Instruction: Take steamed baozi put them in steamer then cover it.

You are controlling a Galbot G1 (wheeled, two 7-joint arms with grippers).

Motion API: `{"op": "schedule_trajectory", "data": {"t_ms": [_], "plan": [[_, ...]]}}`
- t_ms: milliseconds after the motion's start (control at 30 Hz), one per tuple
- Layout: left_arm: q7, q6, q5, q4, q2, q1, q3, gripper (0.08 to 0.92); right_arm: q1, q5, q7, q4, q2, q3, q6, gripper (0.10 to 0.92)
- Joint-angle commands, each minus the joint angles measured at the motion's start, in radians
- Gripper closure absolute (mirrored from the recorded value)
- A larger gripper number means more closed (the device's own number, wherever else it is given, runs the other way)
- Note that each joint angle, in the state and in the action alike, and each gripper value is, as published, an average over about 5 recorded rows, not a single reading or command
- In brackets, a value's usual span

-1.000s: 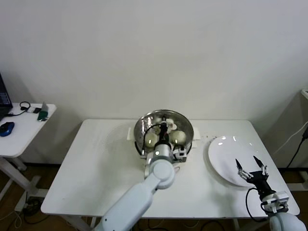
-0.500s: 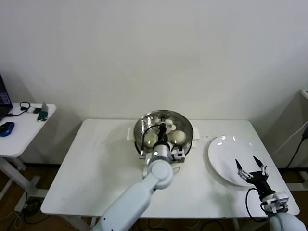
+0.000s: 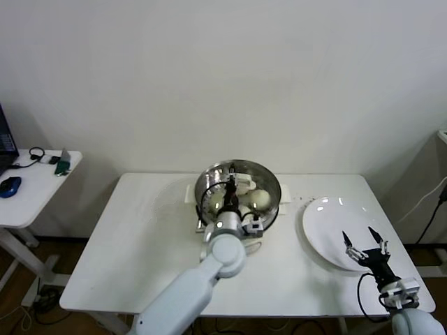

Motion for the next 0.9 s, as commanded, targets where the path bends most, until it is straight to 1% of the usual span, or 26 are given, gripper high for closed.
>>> {"op": "schedule_trajectory", "data": {"t_ms": [33,133,300,367,467,533,600,667,733,833,900], "plan": [[0.011,0.048,-0.023,-0.168,0.065,0.05,-0.002,0.536,0.005,-0.004,0.0,-0.001,0.002,0.0,-0.003,0.203],[0.012,0.048,-0.046,-0.226,0.093,0.082,-0.015,0.458,0.008,-0.008,0.001,-0.003,0.001,0.001,-0.007,0.203],[0.008,0.048,-0.118,-0.334,0.15,0.138,-0.031,0.285,0.017,-0.009,0.007,-0.005,-0.002,0.002,-0.023,0.203],[0.004,0.048,-0.162,-0.38,0.174,0.166,-0.04,0.231,0.02,-0.018,0.011,-0.003,-0.002,0.003,-0.033,0.203],[-0.021,0.045,-0.245,-0.458,0.212,0.233,-0.08,0.187,0.02,-0.033,0.019,0.006,-0.004,0.002,-0.053,0.203],[-0.046,0.028,-0.309,-0.509,0.237,0.29,-0.131,0.18,0.018,-0.04,0.023,0.014,-0.006,0.0,-0.062,0.203],[-0.08,-0.027,-0.376,-0.555,0.264,0.357,-0.199,0.178,0.012,-0.049,0.023,0.025,-0.009,-0.002,-0.066,0.203],[-0.131,-0.112,-0.438,-0.59,0.285,0.431,-0.276,0.177,0.003,-0.052,0.021,0.037,-0.012,-0.001,-0.066,0.203],[-0.211,-0.223,-0.513,-0.615,0.295,0.525,-0.368,0.177,-0.007,-0.025,0.02,0.051,-0.014,0.001,-0.068,0.203],[-0.333,-0.41,-0.652,-0.626,0.278,0.67,-0.534,0.177,-0.021,0.019,0.02,0.07,-0.018,0.011,-0.074,0.203],[-0.378,-0.519,-0.76,-0.626,0.253,0.748,-0.637,0.177,-0.033,0.029,0.017,0.079,-0.022,0.016,-0.071,0.203]]}}
